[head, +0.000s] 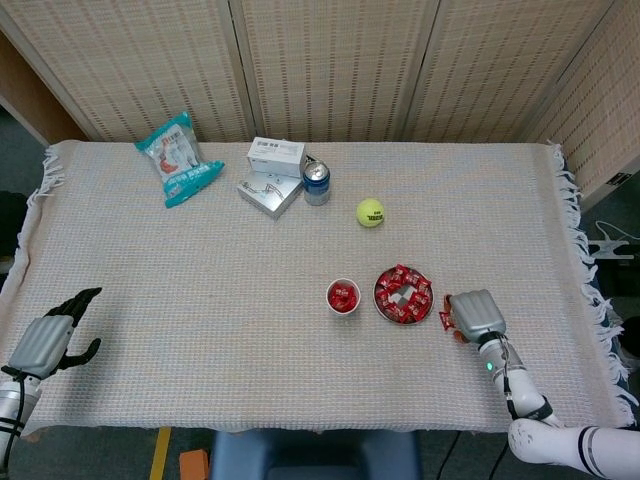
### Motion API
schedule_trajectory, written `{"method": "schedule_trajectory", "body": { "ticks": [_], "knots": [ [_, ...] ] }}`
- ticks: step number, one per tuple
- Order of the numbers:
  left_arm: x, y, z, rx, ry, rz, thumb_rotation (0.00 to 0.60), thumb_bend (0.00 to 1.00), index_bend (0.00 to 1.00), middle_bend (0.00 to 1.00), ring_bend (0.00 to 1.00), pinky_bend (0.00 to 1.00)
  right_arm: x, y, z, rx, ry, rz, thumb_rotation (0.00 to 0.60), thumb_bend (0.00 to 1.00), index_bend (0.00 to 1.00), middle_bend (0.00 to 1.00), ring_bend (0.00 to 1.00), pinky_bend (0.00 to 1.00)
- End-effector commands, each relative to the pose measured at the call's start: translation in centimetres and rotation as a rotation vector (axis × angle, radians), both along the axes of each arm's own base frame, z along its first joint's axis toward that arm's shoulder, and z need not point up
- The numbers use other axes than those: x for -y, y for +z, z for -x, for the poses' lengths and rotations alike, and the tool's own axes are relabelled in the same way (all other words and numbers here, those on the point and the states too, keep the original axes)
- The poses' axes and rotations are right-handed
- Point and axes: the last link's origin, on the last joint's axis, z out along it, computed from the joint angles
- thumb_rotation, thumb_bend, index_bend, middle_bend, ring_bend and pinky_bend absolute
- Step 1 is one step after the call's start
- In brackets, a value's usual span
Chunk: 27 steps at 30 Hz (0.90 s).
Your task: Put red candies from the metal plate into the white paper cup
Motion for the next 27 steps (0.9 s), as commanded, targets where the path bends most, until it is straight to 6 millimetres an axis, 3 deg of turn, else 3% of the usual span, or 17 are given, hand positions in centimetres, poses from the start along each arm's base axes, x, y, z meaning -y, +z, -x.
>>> {"method": "schedule_trajectory", "body": {
  "ticks": [1, 8, 17, 22, 27],
  "knots": [
    [0.0, 0.1, 0.0, 0.001, 0.001, -0.003, 0.6, 0.42, 0.0, 0.06, 0.14, 0.25, 0.2, -0.5, 0.0, 0.003, 0.005, 0.0, 0.6, 0.18, 0.4, 0.86, 0.77, 1.0],
    [0.0, 0.1, 0.0, 0.002, 0.002, 0.0, 0.6, 0.42, 0.0, 0.06, 0.14, 0.25, 0.5, -0.9, 0.2, 0.009, -0.002, 0.007, 0.6, 0.18, 0.42, 0.86, 0.77, 1.0],
    [0.0, 0.1, 0.0, 0.004, 0.002, -0.001, 0.6, 0.42, 0.0, 0.07, 0.14, 0.25, 0.6, -1.1, 0.3, 0.026, 0.0, 0.014, 0.6, 0.18, 0.53, 0.86, 0.78, 1.0],
    [0.0, 0.2, 0.1, 0.007, 0.004, -0.007, 0.6, 0.42, 0.0, 0.07, 0.14, 0.25, 0.4, 0.0, -0.3, 0.063, 0.014, 0.047, 0.6, 0.18, 0.54, 0.86, 0.78, 1.0],
    [0.0, 0.3, 0.1, 0.008, 0.002, -0.007, 0.6, 0.42, 0.0, 0.07, 0.14, 0.25, 0.0, 2.0, -2.3, 0.169, 0.046, 0.077, 0.6, 0.18, 0.53, 0.86, 0.78, 1.0]
  ]
}}
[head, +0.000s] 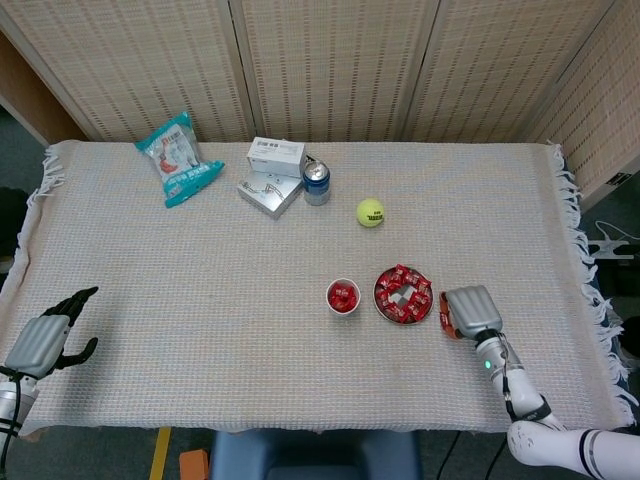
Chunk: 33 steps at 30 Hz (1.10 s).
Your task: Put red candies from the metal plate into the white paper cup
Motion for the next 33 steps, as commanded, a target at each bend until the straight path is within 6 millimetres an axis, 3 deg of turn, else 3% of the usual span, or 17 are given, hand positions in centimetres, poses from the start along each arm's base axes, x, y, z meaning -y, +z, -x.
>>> {"method": "schedule_trajectory", "body": {
  "ticks": [1, 9, 13, 17, 22, 25, 29, 33],
  "knots": [
    [0.0, -0.1, 0.0, -0.002, 0.0, 0.003, 0.6, 0.42, 0.0, 0.07, 0.14, 0.25, 0.0, 1.7, -2.0, 0.089, 0.038, 0.026, 0.6, 0.18, 0.53, 0.86, 0.78, 1.0],
    [0.0, -0.4, -0.2, -0.006, -0.001, 0.009, 0.6, 0.42, 0.0, 0.07, 0.14, 0.25, 2.4, 1.3, -9.6, 0.217, 0.174, 0.008, 0.6, 0.18, 0.52, 0.86, 0.78, 1.0],
    [0.0, -0.1, -0.1, 0.002, 0.003, 0.003, 0.6, 0.42, 0.0, 0.07, 0.14, 0.25, 3.6, -0.6, -13.2, 0.249, 0.213, -0.01, 0.6, 0.18, 0.53, 0.86, 0.79, 1.0],
    [0.1, 0.0, -0.1, 0.014, -0.001, 0.004, 0.6, 0.42, 0.0, 0.07, 0.14, 0.25, 4.4, -3.3, -15.3, 0.258, 0.219, -0.031, 0.6, 0.18, 0.53, 0.86, 0.79, 1.0],
    [0.2, 0.3, -0.1, 0.024, -0.003, -0.002, 0.6, 0.42, 0.0, 0.07, 0.14, 0.25, 4.7, -5.9, -16.3, 0.224, 0.221, -0.057, 0.6, 0.18, 0.52, 0.86, 0.79, 1.0],
    [0.2, 0.4, 0.0, 0.028, -0.002, -0.002, 0.6, 0.42, 0.0, 0.07, 0.14, 0.25, 4.8, -6.4, -16.3, 0.213, 0.216, -0.061, 0.6, 0.18, 0.45, 0.86, 0.79, 1.0],
    [0.1, 0.4, 0.1, 0.031, -0.001, 0.0, 0.6, 0.42, 0.0, 0.07, 0.14, 0.25, 4.9, -6.1, -16.1, 0.198, 0.216, -0.058, 0.6, 0.18, 0.32, 0.86, 0.79, 1.0],
    [0.1, 0.5, 0.1, 0.03, -0.003, -0.005, 0.6, 0.42, 0.0, 0.07, 0.14, 0.25, 4.6, -4.5, -15.1, 0.185, 0.207, -0.028, 0.6, 0.18, 0.26, 0.86, 0.79, 1.0]
  ]
}}
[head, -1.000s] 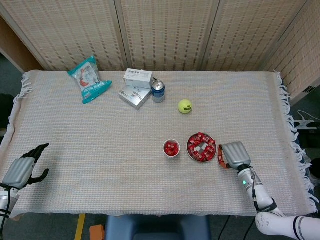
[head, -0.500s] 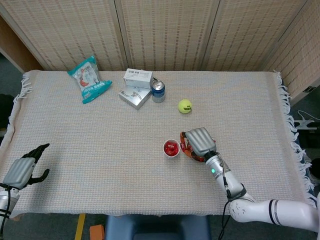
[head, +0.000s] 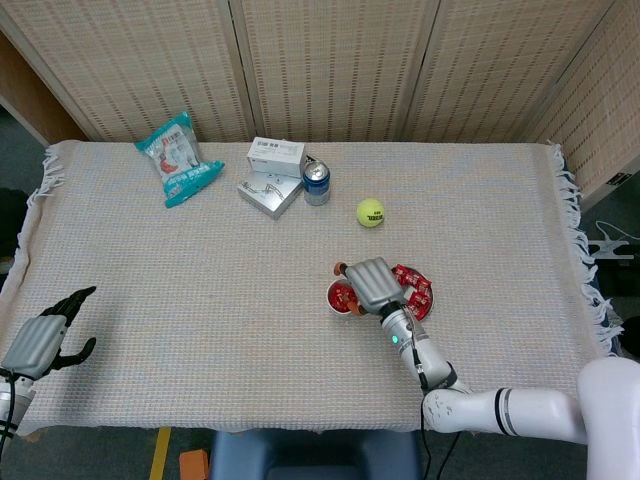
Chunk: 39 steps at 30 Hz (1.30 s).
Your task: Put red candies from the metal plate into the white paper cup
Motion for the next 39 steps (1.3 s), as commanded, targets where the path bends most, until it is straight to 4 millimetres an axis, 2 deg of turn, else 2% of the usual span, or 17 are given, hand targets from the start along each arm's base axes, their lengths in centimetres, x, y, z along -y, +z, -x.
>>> {"method": "schedule_trajectory", "body": {
  "ticks": [1, 9, 15, 19, 24, 31, 39],
  "knots": [
    [0.0, 0.0, 0.0, -0.002, 0.0, -0.002, 0.6, 0.42, 0.0, 0.07, 0.14, 0.25, -0.3, 1.6, 1.3, -0.011, -0.02, 0.03, 0.6, 0.18, 0.26, 0.86, 0.79, 1.0],
    [0.1, -0.4, -0.2, -0.015, -0.005, 0.004, 0.6, 0.42, 0.0, 0.07, 0.14, 0.25, -0.6, 4.5, 6.2, -0.074, -0.1, 0.085, 0.6, 0.18, 0.24, 0.86, 0.78, 1.0],
    [0.0, -0.7, -0.2, -0.025, -0.002, 0.011, 0.6, 0.42, 0.0, 0.07, 0.14, 0.25, 0.1, 4.3, 9.6, -0.18, -0.144, 0.125, 0.6, 0.18, 0.26, 0.86, 0.78, 1.0],
    [-0.1, -0.7, -0.2, -0.015, 0.006, 0.011, 0.6, 0.42, 0.0, 0.07, 0.14, 0.25, 1.3, 3.4, 10.2, -0.204, -0.16, 0.138, 0.6, 0.18, 0.26, 0.86, 0.78, 1.0],
    [-0.2, -0.4, 0.0, -0.013, 0.009, 0.004, 0.6, 0.42, 0.0, 0.08, 0.14, 0.25, 2.6, 1.8, 10.1, -0.204, -0.178, 0.121, 0.6, 0.18, 0.28, 0.86, 0.78, 1.0],
    [-0.2, -0.4, 0.0, -0.011, 0.006, 0.009, 0.6, 0.42, 0.0, 0.08, 0.14, 0.25, 2.7, 0.2, 10.3, -0.221, -0.174, 0.103, 0.6, 0.18, 0.33, 0.86, 0.78, 1.0],
    [-0.3, -0.4, 0.2, -0.011, 0.011, 0.011, 0.6, 0.42, 0.0, 0.09, 0.14, 0.25, 2.8, 0.0, 10.5, -0.228, -0.176, 0.106, 0.6, 0.18, 0.4, 0.86, 0.78, 1.0]
  ]
}}
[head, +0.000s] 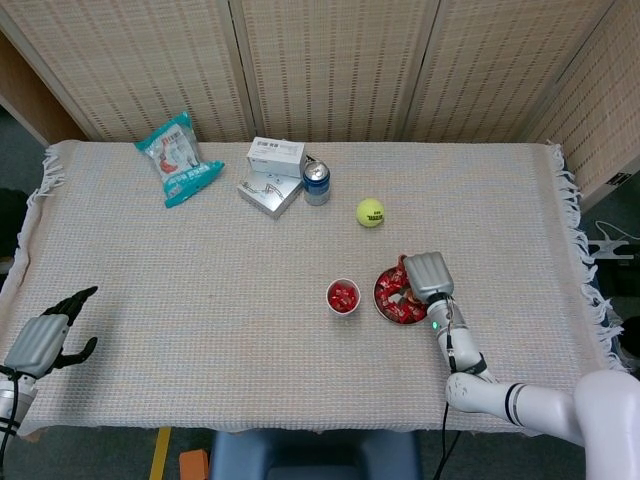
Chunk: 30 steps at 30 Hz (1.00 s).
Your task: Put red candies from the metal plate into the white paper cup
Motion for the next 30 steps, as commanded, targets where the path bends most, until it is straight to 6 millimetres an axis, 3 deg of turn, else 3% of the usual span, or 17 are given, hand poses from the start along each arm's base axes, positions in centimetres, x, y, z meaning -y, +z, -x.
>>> {"method": "schedule_trajectory", "body": {
  "ticks": [1, 30],
  "knots": [
    [0.0, 0.0, 0.0, -0.001, 0.0, 0.002, 0.6, 0.42, 0.0, 0.09, 0.14, 0.25, -0.1, -0.1, 0.1, -0.006, -0.003, -0.005, 0.6, 0.18, 0.41, 0.86, 0.79, 1.0],
    [-0.1, 0.1, 0.1, 0.002, 0.004, -0.001, 0.6, 0.45, 0.0, 0.09, 0.14, 0.25, 0.1, -1.4, -0.8, 0.018, 0.002, -0.026, 0.6, 0.18, 0.42, 0.86, 0.79, 1.0]
  ]
}}
